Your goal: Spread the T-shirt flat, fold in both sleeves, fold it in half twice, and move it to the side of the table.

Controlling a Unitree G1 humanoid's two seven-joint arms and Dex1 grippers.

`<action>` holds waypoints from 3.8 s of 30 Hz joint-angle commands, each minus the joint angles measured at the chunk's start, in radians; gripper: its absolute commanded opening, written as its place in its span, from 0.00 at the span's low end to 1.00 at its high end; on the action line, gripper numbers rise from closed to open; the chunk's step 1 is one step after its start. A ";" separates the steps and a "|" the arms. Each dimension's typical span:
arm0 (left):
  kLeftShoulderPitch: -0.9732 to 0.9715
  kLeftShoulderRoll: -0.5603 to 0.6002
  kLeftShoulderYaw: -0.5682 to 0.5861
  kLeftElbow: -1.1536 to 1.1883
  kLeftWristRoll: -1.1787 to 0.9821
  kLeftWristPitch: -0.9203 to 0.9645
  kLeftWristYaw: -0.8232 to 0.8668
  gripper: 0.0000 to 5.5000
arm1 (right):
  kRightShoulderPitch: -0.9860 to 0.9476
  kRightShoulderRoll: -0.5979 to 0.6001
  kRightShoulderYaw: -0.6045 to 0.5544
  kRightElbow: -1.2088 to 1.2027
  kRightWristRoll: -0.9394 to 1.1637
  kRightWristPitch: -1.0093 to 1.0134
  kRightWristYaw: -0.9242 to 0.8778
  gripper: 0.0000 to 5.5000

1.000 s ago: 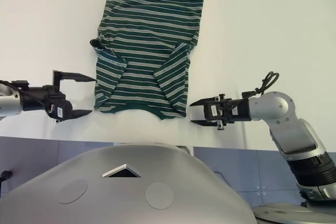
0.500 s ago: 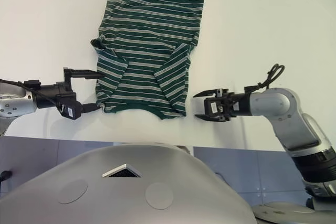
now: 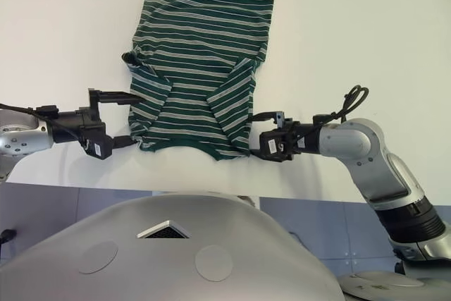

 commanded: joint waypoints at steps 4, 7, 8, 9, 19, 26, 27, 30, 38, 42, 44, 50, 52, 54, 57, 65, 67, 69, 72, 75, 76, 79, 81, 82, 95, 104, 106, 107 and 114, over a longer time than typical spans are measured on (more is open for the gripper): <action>0.052 0.071 -0.055 0.015 0.020 0.060 -0.090 0.76 | -0.003 0.009 0.040 -0.008 -0.004 0.004 0.016 0.66; 0.049 0.076 -0.060 0.009 0.011 0.071 -0.100 0.65 | -0.007 0.012 0.049 -0.003 -0.007 0.002 0.012 0.57; 0.046 0.077 -0.062 0.011 0.009 0.073 -0.104 0.63 | -0.008 0.012 0.051 -0.003 -0.006 0.001 0.011 0.54; 0.043 0.078 -0.064 0.012 0.007 0.075 -0.106 0.59 | -0.009 0.012 0.053 -0.003 -0.006 0.002 0.011 0.50; 0.051 0.085 -0.072 -0.007 -0.032 0.082 -0.126 0.22 | -0.017 0.019 0.060 -0.002 -0.002 0.003 0.010 0.13; 0.067 0.091 -0.075 -0.012 -0.058 0.084 -0.146 0.00 | -0.016 0.018 0.060 -0.010 0.005 0.011 0.014 0.00; 0.068 0.090 -0.074 -0.016 -0.075 0.092 -0.152 0.00 | -0.016 0.017 0.059 -0.010 0.007 0.011 0.015 0.00; 0.099 0.119 -0.055 -0.095 -0.257 0.189 -0.205 0.00 | -0.015 0.009 0.033 -0.024 0.072 0.036 0.039 0.00; 0.257 0.283 0.190 -0.357 -0.938 0.524 -0.458 0.00 | 0.109 -0.145 -0.212 -0.163 0.525 0.155 0.267 0.00; 0.251 0.245 0.292 -0.378 -1.092 0.652 -0.522 0.00 | 0.098 -0.156 -0.322 -0.192 0.666 0.204 0.300 0.00; 0.207 0.212 0.301 -0.371 -1.115 0.710 -0.523 0.00 | 0.049 -0.144 -0.328 -0.176 0.670 0.225 0.281 0.00; -0.269 -0.160 0.101 0.043 -0.668 0.679 -0.228 0.00 | -0.384 0.102 -0.080 0.214 0.205 0.160 -0.041 0.00; -0.397 -0.248 0.060 0.242 -0.507 0.588 -0.158 0.00 | -0.494 0.168 -0.032 0.364 0.093 0.100 -0.113 0.00; -0.492 -0.308 0.037 0.417 -0.394 0.499 -0.103 0.00 | -0.579 0.223 0.002 0.495 0.018 0.044 -0.164 0.00; -0.660 -0.383 -0.012 0.750 -0.211 0.355 0.022 0.00 | -0.730 0.306 0.076 0.751 -0.140 -0.055 -0.276 0.00; -0.927 -0.528 -0.030 1.211 -0.026 0.211 0.315 0.00 | -1.005 0.449 0.148 1.294 -0.369 -0.186 -0.602 0.00; -0.957 -0.568 -0.040 1.272 0.007 0.221 0.362 0.00 | -1.049 0.477 0.175 1.399 -0.417 -0.199 -0.661 0.00; -0.960 -0.590 -0.062 1.316 0.049 0.227 0.395 0.00 | -1.064 0.499 0.190 1.467 -0.436 -0.222 -0.682 0.00; -0.922 -0.622 -0.073 1.366 0.075 0.255 0.376 0.00 | -1.059 0.536 0.176 1.529 -0.420 -0.244 -0.715 0.00; -0.904 -0.639 -0.066 1.390 0.083 0.300 0.417 0.06 | -1.069 0.586 0.080 1.589 -0.330 -0.200 -0.767 0.11; -0.908 -0.643 -0.052 1.395 0.073 0.318 0.436 0.07 | -1.076 0.600 0.033 1.608 -0.282 -0.180 -0.769 0.12; -0.952 -0.654 0.064 1.407 -0.028 0.394 0.474 0.18 | -1.130 0.650 -0.204 1.667 -0.035 -0.068 -0.718 0.25; -0.997 -0.667 0.219 1.414 -0.174 0.496 0.459 0.24 | -1.165 0.675 -0.357 1.703 0.126 0.051 -0.673 0.32; -1.021 -0.672 0.305 1.419 -0.250 0.571 0.484 0.29 | -1.173 0.677 -0.406 1.712 0.176 0.090 -0.668 0.36; -0.988 -0.601 0.607 1.285 -0.511 0.784 0.499 0.71 | -0.948 0.442 0.292 1.416 -0.597 -0.467 -0.555 0.83; -0.778 -0.572 0.425 0.917 -0.411 0.812 0.316 0.97 | -0.681 0.201 0.173 0.193 0.524 0.152 0.053 0.98; -0.771 -0.573 0.412 0.893 -0.403 0.822 0.319 0.97 | -0.748 0.234 0.104 0.236 0.514 0.182 0.029 0.98; -0.769 -0.570 0.408 0.874 -0.402 0.829 0.320 0.97 | -0.795 0.276 0.093 0.264 0.499 0.198 -0.001 0.98; -0.800 -0.611 0.386 0.858 -0.396 0.847 0.342 0.97 | -1.073 0.707 0.318 1.073 -0.009 -0.022 -0.424 0.98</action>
